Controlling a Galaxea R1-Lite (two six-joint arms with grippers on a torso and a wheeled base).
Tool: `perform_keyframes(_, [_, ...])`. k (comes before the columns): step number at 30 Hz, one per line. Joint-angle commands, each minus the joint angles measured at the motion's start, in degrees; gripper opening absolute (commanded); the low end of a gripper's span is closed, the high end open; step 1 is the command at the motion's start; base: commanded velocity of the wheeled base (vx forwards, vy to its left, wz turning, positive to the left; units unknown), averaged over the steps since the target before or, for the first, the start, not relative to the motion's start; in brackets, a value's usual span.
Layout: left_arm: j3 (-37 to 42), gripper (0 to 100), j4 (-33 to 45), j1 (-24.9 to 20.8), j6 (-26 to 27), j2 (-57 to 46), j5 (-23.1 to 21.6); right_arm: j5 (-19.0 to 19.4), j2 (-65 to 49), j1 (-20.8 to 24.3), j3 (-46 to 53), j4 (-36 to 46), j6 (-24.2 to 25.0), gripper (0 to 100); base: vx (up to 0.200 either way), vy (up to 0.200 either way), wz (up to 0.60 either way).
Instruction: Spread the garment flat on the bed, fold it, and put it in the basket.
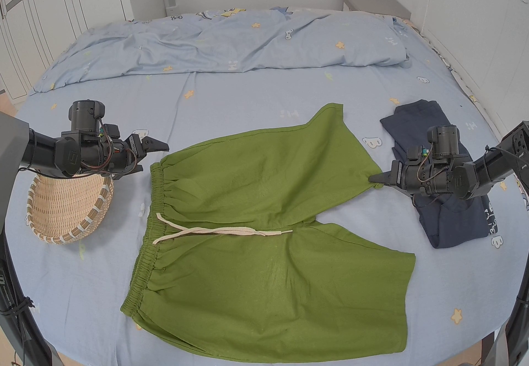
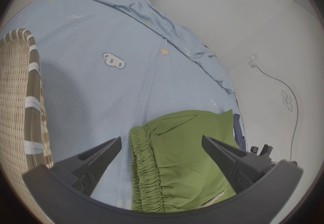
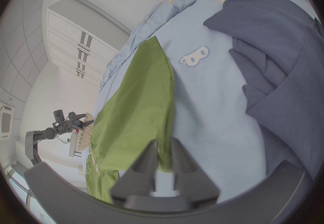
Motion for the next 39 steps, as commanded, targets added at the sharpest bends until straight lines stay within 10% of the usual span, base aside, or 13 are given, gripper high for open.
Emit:
perform_keyframes(1, [0.21,100,-0.04,-0.04,0.04,-0.25,0.01,-0.24,0.43,-0.31,0.47,-0.38,-0.01,0,0.0,0.0,0.0])
perform_keyframes(24, [0.48,100,-0.04,-0.04,-0.14,-0.25,-0.08,-0.94,-8.54,-2.95,18.48,-8.64,-0.19,0,0.0,0.0,0.0])
perform_keyframes(25, [0.48,100,-0.04,-0.04,-0.14,-0.25,-0.08,-0.94,-8.54,-2.86,18.57,-8.64,-0.19,100,0.0,0.0,0.0])
perform_keyframes(39, [2.85,100,0.4,-1.62,-0.31,-2.27,-0.6,-0.85,-18.38,-4.27,29.82,-8.2,-0.1,100,0.0,0.0,0.0])
